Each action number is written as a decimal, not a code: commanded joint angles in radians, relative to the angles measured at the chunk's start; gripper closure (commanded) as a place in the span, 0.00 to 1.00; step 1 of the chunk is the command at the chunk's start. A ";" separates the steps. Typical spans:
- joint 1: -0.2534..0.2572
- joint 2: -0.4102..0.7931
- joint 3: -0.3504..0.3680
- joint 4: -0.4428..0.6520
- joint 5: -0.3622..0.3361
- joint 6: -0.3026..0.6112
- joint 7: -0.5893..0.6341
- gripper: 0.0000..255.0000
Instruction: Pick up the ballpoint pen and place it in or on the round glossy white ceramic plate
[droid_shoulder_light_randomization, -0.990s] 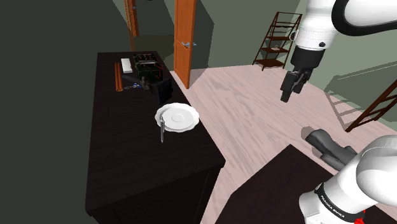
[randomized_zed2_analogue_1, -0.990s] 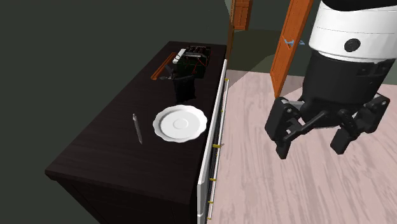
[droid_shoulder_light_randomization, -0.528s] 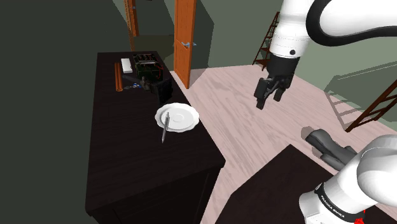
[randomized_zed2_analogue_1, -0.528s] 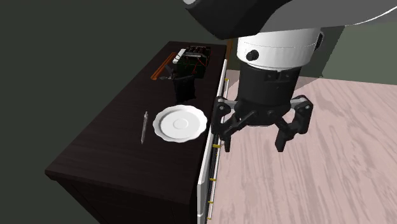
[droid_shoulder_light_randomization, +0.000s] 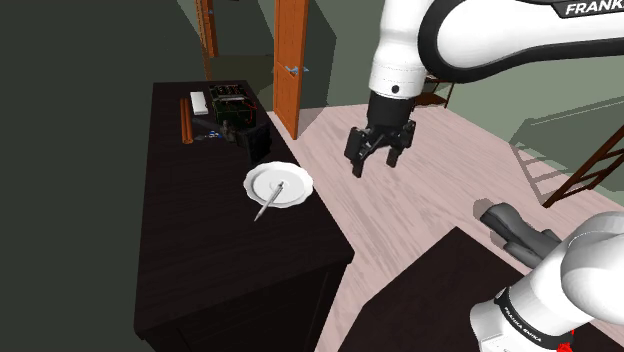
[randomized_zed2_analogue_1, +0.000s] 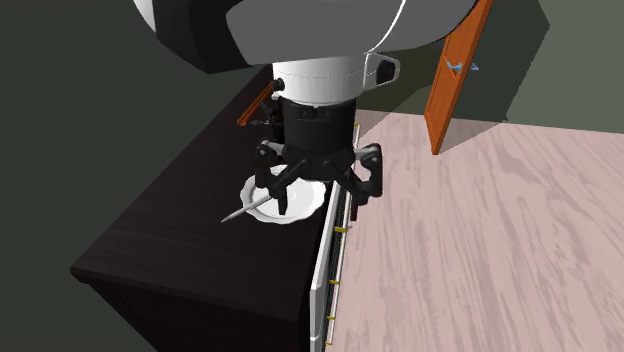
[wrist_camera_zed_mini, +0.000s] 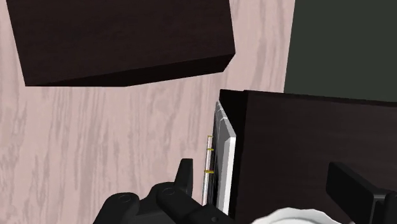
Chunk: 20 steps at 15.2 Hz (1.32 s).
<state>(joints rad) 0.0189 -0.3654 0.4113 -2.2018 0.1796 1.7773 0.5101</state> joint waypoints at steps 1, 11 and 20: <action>0.001 0.068 0.042 0.047 -0.004 0.030 0.075 0.00; 0.039 0.467 0.169 0.379 -0.170 0.097 0.437 0.00; 0.176 0.789 0.151 0.726 -0.337 0.057 0.654 0.00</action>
<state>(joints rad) 0.1872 0.4103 0.5647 -1.4856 -0.1507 1.8300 1.1534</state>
